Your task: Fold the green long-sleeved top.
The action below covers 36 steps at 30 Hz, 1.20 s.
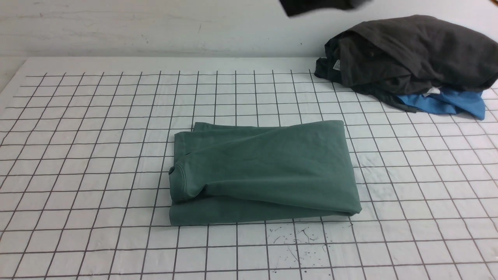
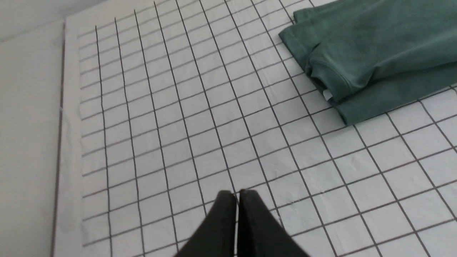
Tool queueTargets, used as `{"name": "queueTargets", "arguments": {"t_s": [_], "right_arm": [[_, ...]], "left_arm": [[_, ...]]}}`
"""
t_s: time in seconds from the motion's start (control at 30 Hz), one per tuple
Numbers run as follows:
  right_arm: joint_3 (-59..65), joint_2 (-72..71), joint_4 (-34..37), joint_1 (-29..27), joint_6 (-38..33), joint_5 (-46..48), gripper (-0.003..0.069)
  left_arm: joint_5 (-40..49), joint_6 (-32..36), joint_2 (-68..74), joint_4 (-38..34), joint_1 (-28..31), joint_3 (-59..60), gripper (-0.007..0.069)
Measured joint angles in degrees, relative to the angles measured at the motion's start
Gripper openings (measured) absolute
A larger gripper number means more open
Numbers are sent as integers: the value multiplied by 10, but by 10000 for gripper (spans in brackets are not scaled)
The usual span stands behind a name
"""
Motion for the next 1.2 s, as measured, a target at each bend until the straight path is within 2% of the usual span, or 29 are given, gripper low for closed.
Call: {"name": "queueTargets", "arguments": {"t_s": [0.17,0.47,0.73,1.2], "right_arm": [[227,-190,-5,0,5,-79,-14],[562,-515,-6,0,17,-333,-14],[638,-615,-55,0,76,-368,-14],[642,-615,-65,0,79,-342,-14]], "left_arm": [[-71,-48,-130,-1,0,130,-7],[-188,-62,-240,-2,0,240,-7],[-194,-64,-241,-2,0,268,-7],[-189,-64,-241,-2,0,272,-7]]}}
